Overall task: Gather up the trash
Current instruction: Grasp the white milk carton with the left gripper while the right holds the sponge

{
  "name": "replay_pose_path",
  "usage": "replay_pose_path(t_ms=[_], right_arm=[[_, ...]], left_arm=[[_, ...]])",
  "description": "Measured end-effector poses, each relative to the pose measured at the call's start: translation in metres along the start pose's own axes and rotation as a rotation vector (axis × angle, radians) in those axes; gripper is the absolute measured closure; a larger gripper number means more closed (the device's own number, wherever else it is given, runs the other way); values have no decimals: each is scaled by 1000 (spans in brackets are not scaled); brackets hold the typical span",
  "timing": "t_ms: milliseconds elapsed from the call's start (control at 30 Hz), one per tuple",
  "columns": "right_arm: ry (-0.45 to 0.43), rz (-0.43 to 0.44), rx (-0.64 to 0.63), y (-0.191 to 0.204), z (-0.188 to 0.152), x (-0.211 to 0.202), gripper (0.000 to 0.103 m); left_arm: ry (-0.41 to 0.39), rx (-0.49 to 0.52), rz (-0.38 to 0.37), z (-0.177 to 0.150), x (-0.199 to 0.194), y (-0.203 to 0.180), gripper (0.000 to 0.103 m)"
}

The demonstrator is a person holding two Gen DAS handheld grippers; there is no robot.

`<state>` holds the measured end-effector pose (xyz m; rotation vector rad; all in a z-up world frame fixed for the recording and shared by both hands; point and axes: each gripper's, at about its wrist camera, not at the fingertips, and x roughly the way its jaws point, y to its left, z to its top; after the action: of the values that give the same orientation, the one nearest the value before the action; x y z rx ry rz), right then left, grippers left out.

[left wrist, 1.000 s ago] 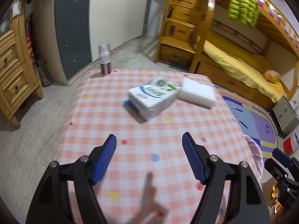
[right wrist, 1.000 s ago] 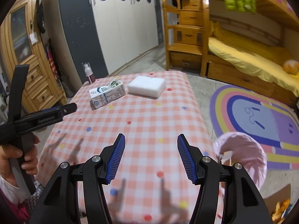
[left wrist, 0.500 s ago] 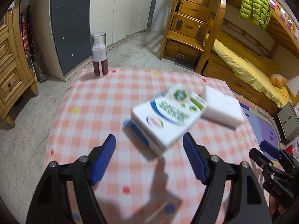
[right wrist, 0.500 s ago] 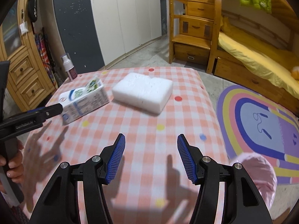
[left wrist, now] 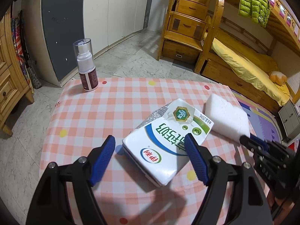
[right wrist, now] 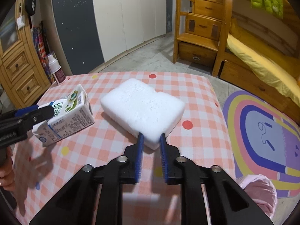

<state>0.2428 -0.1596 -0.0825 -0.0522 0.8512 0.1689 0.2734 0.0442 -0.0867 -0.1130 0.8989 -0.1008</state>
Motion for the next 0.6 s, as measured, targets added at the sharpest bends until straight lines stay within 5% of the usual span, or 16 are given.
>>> replay_pose_path(t_ms=[200, 333, 600], right_arm=[[17, -19, 65, -2, -31, -33, 88], [4, -5, 124, -8, -53, -63, 88], [-28, -43, 145, -14, -82, -104, 88]], left_arm=[[-21, -11, -10, 12, 2, 0, 29], [36, 19, -64, 12, 18, -6, 29], [68, 119, -175, -21, -6, -38, 30]])
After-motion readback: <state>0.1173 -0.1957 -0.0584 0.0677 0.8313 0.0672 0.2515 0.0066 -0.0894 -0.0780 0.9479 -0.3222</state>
